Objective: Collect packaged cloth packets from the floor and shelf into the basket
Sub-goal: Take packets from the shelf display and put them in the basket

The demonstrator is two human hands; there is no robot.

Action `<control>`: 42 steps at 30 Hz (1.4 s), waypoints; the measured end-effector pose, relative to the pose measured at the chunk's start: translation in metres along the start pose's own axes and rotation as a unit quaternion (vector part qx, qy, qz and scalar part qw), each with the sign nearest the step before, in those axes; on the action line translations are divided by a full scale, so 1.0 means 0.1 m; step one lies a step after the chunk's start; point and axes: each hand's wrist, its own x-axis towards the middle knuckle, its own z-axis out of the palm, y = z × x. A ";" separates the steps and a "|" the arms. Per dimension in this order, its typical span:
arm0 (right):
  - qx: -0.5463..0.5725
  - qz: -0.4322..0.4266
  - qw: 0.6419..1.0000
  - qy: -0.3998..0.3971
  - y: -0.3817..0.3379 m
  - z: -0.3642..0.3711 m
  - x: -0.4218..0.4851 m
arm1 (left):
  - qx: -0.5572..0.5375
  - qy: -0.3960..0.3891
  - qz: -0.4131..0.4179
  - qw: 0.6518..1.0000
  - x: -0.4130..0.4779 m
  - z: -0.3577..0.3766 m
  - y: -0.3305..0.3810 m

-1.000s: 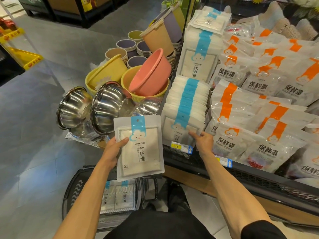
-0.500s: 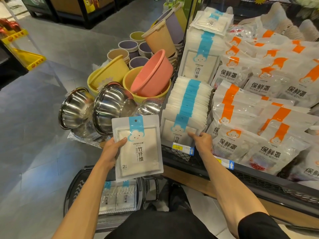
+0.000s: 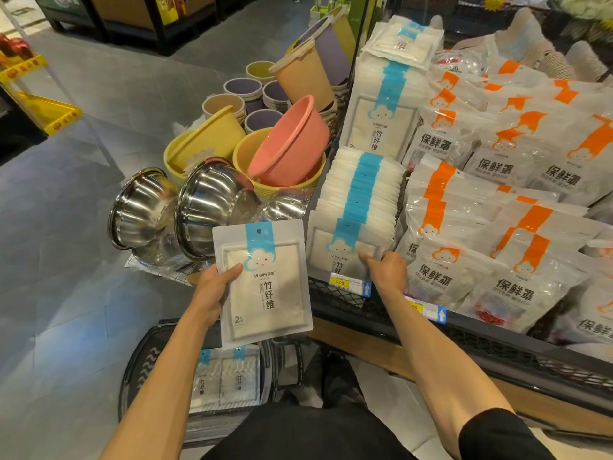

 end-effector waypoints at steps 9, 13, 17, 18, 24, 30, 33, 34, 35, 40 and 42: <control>-0.013 -0.001 1.000 -0.026 0.05 -0.12 0.00 | 0.008 -0.020 0.004 1.000 0.02 0.08 -0.02; -0.073 -0.041 0.994 -0.068 0.02 -0.27 -0.06 | 0.020 -0.035 0.018 0.999 0.01 0.12 0.03; -0.171 -0.102 0.975 -0.095 -0.19 -0.46 -0.07 | 0.042 -0.058 0.045 0.996 -0.02 0.24 0.08; -0.198 -0.120 0.968 -0.096 -0.27 -0.52 -0.08 | 0.047 -0.062 0.051 0.996 -0.03 0.27 0.09; -0.318 -0.262 0.909 -0.066 -0.69 -0.89 -0.16 | 0.079 -0.093 0.095 0.988 -0.08 0.52 0.14; -0.407 -0.340 0.837 -0.137 -1.05 -1.10 -0.30 | 0.164 -0.161 0.157 0.961 -0.12 0.82 0.20; -0.424 -0.352 0.823 -0.138 -1.16 -1.13 -0.36 | 0.178 -0.193 0.169 0.950 -0.15 0.98 0.26; -0.434 -0.357 0.816 -0.137 -1.19 -1.15 -0.37 | 0.180 -0.202 0.170 0.948 -0.15 1.02 0.28; -0.439 -0.362 0.811 -0.138 -1.21 -1.16 -0.36 | 0.181 -0.206 0.170 0.947 -0.15 1.07 0.29; -0.397 -0.350 0.832 -0.167 -1.33 -1.23 -0.34 | 0.168 -0.235 0.182 0.940 -0.15 1.21 0.34; -0.380 -0.351 0.839 -0.170 -1.40 -1.28 -0.34 | 0.148 -0.243 0.175 0.943 -0.14 1.26 0.34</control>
